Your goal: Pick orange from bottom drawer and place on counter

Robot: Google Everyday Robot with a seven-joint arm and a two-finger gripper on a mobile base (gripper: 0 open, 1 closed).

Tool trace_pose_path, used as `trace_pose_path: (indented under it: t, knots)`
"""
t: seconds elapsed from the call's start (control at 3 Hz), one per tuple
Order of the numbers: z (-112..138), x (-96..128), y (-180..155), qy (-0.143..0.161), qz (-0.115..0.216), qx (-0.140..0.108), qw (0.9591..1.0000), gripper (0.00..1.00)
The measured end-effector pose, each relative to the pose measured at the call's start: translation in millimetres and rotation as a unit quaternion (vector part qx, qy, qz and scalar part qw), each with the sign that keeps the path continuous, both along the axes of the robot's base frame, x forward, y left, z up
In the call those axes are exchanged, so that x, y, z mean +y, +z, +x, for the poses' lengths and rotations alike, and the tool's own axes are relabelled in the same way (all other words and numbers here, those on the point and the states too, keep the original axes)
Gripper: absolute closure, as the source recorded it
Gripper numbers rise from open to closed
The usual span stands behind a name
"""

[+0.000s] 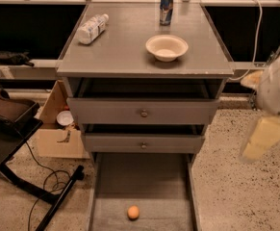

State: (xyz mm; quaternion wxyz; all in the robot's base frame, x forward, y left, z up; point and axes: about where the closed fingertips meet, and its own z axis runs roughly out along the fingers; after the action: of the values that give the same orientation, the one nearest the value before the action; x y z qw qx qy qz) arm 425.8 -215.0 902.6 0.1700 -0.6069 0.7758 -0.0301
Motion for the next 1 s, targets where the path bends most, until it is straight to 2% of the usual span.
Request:
trace_pose_path:
  t: [0.33,0.67,1.0]
  knots:
    - [-15,-5,-116,-0.008,0.021,0.027,0.9994,0.0]
    - [-16,-7,-214,-0.021,0.048,0.056,0.997,0.0]
    - [-14,-10,-294,-0.062,0.107,0.077,0.9894,0.0]
